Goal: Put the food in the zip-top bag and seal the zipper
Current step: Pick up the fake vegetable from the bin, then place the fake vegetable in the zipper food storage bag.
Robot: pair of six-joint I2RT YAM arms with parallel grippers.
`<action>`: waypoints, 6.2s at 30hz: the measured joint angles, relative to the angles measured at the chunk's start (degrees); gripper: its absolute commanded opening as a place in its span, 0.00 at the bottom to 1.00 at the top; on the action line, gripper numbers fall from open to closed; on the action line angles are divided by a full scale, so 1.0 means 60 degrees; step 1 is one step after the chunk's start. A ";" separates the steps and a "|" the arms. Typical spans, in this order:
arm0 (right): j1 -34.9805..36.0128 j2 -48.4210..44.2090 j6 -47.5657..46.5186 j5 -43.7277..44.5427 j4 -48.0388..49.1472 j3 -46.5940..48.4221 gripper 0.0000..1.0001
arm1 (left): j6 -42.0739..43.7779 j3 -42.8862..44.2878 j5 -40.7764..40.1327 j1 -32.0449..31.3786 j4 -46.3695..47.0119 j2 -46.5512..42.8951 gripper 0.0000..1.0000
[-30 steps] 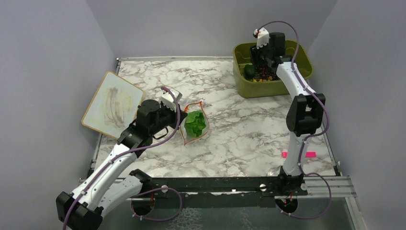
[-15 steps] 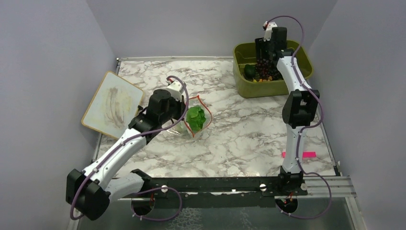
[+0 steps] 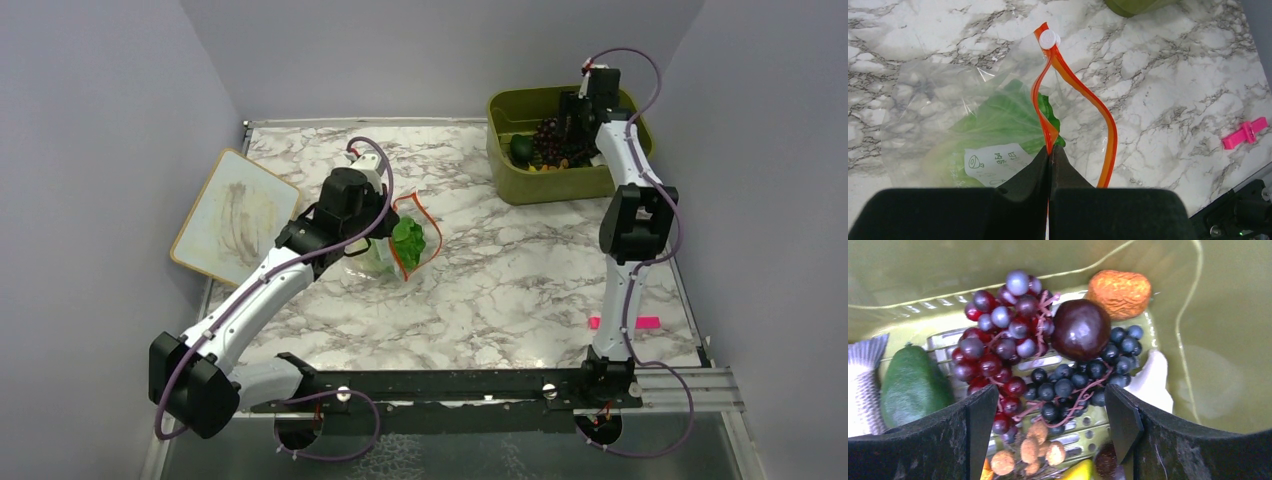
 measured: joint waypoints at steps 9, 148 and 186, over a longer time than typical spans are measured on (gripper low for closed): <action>-0.0404 0.0477 -0.0747 0.0047 0.0521 0.0532 0.79 | 0.0419 0.0000 -0.0532 -0.0004 -0.0353 0.0044 0.00; 0.6346 -0.7588 0.6564 -0.4051 0.5224 -1.0386 0.77 | -0.2601 0.0998 0.2619 -0.0127 0.1632 0.0568 0.00; 0.6776 -0.6393 0.7759 -0.5031 0.5657 -1.0313 0.24 | -0.2758 0.0204 0.3351 -0.0124 0.2929 0.0375 0.00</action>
